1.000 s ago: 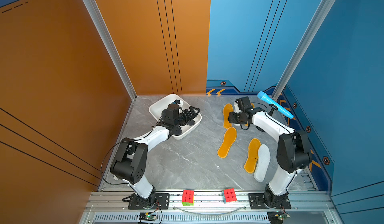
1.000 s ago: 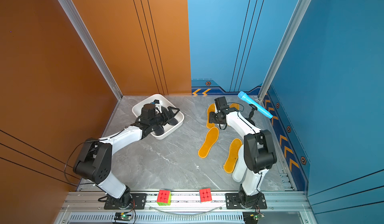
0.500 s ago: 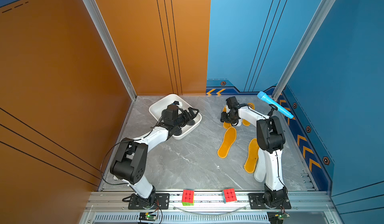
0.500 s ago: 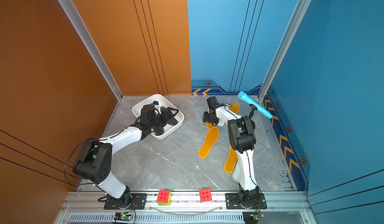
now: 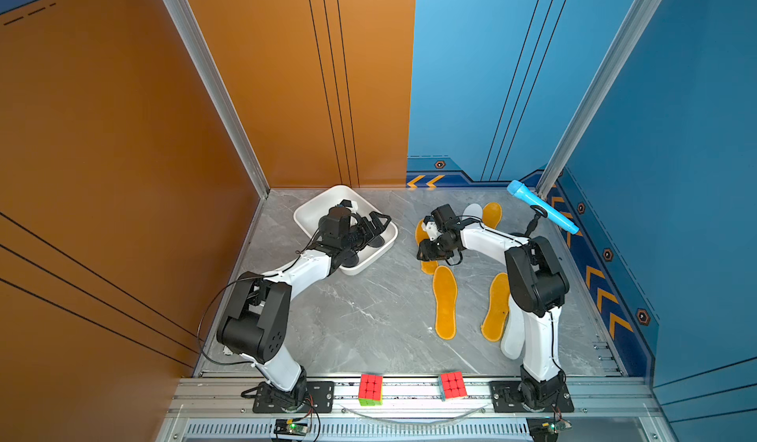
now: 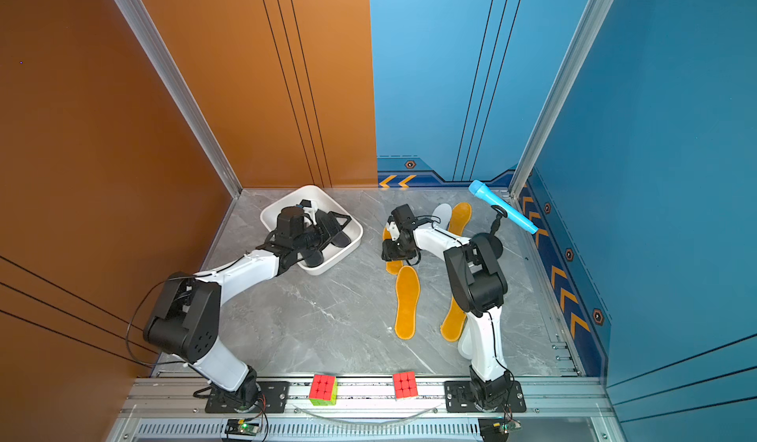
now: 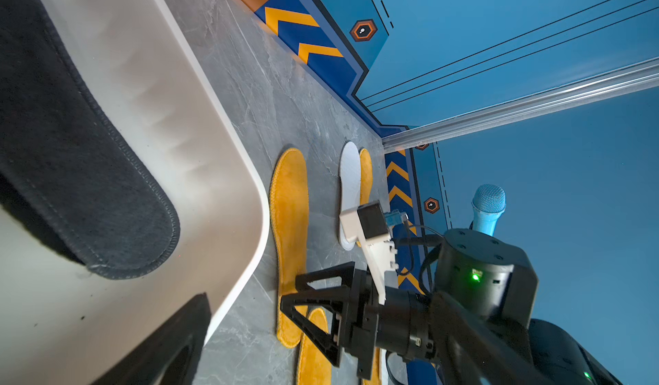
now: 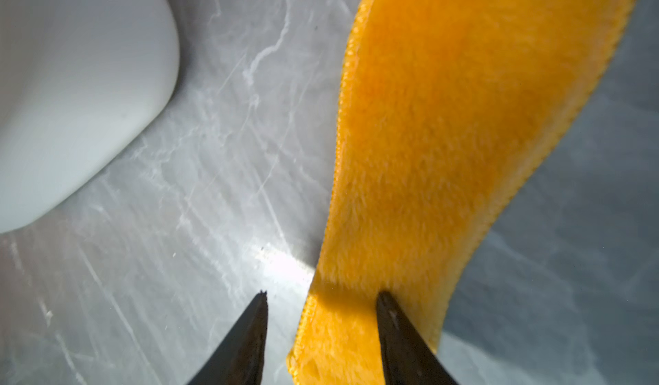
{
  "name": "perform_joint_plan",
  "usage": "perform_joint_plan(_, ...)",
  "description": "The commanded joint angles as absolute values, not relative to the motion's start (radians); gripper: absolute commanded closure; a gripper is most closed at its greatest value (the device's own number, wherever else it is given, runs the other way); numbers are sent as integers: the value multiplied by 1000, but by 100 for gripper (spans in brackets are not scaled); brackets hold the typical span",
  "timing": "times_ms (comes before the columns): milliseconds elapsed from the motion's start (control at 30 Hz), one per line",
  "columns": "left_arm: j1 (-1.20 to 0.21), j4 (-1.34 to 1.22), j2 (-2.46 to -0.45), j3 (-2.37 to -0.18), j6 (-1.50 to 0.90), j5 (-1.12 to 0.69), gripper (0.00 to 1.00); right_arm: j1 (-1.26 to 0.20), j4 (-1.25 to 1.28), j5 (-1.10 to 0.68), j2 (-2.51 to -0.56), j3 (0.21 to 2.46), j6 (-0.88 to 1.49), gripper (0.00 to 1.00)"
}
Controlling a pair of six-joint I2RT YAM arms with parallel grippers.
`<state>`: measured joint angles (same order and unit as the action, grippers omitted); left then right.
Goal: Put the insoles into the storage box
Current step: Move the insole to the center of the board, then pick up the insole from the center of the board.
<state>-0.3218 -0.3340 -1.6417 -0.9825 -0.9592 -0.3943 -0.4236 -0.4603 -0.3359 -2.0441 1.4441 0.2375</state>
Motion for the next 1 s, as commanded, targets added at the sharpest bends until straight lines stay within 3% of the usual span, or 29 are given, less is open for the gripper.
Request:
perform_joint_plan(0,-320,-348,-1618,-967,-960,-399,2,-391,-309,-375,-1965,1402,263,47)
perform_joint_plan(300,-319,-347,-1613,-954,-978,-396,2,-386,-443,-164,-2033,1502,306,48)
perform_joint_plan(833,-314,-313,-1577,-934,-970,-362,2,-449,-528,-33,-2143,1537,330,52)
perform_joint_plan(967,-314,-312,-1579,-936,-973,-364,2,-454,-525,-38,-2151,1533,338,65)
